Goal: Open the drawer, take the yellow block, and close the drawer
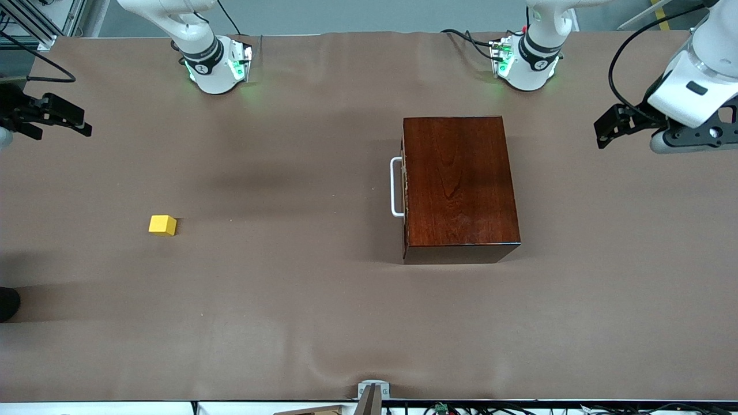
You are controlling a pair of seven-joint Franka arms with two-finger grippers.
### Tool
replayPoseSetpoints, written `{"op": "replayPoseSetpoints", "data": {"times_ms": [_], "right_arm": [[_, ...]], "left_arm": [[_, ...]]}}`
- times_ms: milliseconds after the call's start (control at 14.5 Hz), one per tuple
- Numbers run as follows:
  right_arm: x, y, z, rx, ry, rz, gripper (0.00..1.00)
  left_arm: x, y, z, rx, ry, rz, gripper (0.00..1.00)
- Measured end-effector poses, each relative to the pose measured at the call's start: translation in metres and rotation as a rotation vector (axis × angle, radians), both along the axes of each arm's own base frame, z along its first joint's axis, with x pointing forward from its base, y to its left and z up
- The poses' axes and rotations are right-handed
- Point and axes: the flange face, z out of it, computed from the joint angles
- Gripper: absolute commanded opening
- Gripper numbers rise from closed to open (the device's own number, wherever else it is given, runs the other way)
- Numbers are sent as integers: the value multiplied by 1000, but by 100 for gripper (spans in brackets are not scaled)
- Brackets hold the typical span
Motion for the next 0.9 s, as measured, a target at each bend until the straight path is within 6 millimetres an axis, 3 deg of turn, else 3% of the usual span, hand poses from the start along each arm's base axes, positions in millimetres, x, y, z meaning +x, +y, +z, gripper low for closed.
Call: {"op": "replayPoseSetpoints", "data": {"times_ms": [345, 898], "right_arm": [[0, 0, 0, 0, 1, 0, 100], [-1, 0, -1, 0, 8, 1, 100]], "left_arm": [[-13, 34, 12, -37, -22, -9, 100], [-12, 35, 23, -57, -49, -8, 100]]}}
